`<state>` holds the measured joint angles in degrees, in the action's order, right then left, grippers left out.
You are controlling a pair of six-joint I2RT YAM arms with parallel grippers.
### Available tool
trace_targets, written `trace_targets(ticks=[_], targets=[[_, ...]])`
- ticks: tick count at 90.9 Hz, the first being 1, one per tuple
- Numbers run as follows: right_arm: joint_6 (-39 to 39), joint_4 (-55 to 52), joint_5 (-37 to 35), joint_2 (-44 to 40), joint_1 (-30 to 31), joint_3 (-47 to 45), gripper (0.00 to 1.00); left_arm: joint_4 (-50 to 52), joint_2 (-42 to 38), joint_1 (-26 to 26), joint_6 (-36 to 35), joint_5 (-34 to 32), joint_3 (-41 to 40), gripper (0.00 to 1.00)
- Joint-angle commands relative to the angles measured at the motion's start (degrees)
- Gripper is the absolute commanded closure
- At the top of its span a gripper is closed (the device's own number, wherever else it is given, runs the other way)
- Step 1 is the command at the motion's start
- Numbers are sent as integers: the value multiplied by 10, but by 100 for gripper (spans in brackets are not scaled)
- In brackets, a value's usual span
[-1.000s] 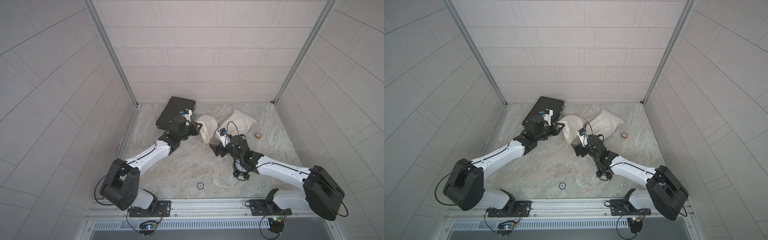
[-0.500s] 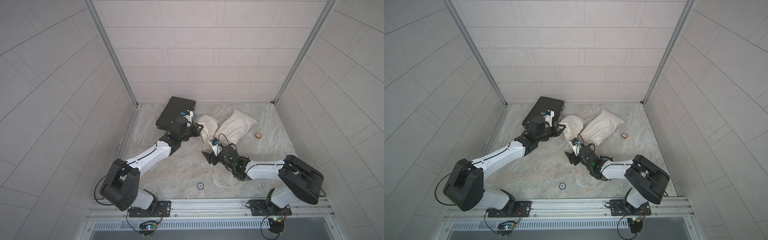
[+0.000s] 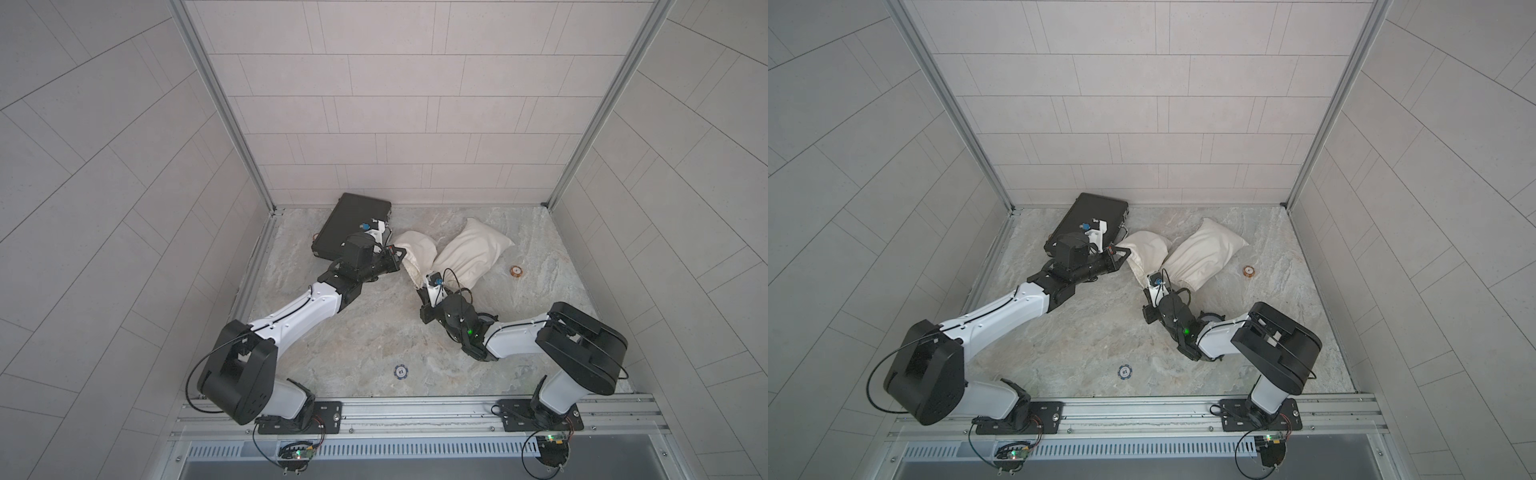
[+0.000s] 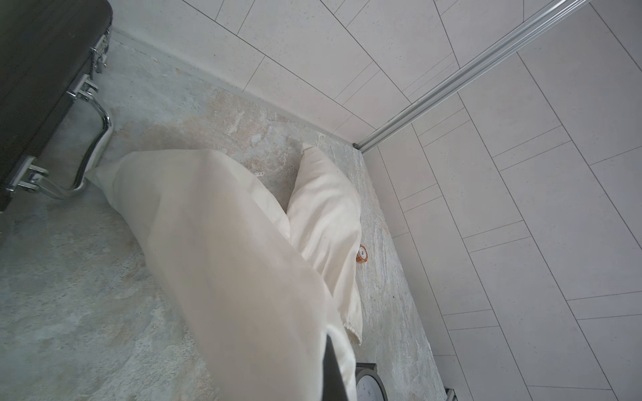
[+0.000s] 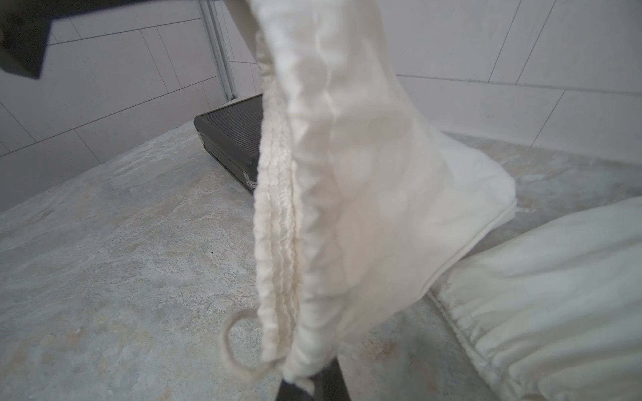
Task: Close the soil bag
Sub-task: Frap the soil bag at the center of the board.
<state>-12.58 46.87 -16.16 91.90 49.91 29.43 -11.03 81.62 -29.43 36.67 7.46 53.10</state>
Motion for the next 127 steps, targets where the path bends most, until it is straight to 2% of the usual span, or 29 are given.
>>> trace_targets(ticks=[1,21,32,41,58,63,74,89,106,114,127], targets=[[17,-14,-20,-50,2,-8,100,3,-27,-3,-9,-25,9,100],[47,-133,-49,-172,-19,-1,100,76,-74,5,-59,-104,48,100],[65,-246,-40,-225,-42,69,100,111,-111,7,-88,-154,69,100],[71,-285,-28,-253,-66,116,100,141,-137,8,-112,-192,83,100],[82,-375,62,-237,-98,236,100,157,-165,8,-134,-254,59,99],[89,-393,94,-221,-98,258,100,160,-161,7,-137,-264,46,94],[94,-425,163,-184,-97,306,100,160,-158,8,-157,-284,17,69],[105,-494,195,-145,-96,384,100,117,-192,0,-264,-205,-7,44],[109,-544,201,-149,-96,422,100,62,-230,-44,-381,-131,-30,25],[110,-562,201,-151,-96,429,100,25,-230,-83,-443,-130,-41,14],[101,-566,198,-163,-96,426,100,-29,-196,-118,-518,-155,-45,16]])
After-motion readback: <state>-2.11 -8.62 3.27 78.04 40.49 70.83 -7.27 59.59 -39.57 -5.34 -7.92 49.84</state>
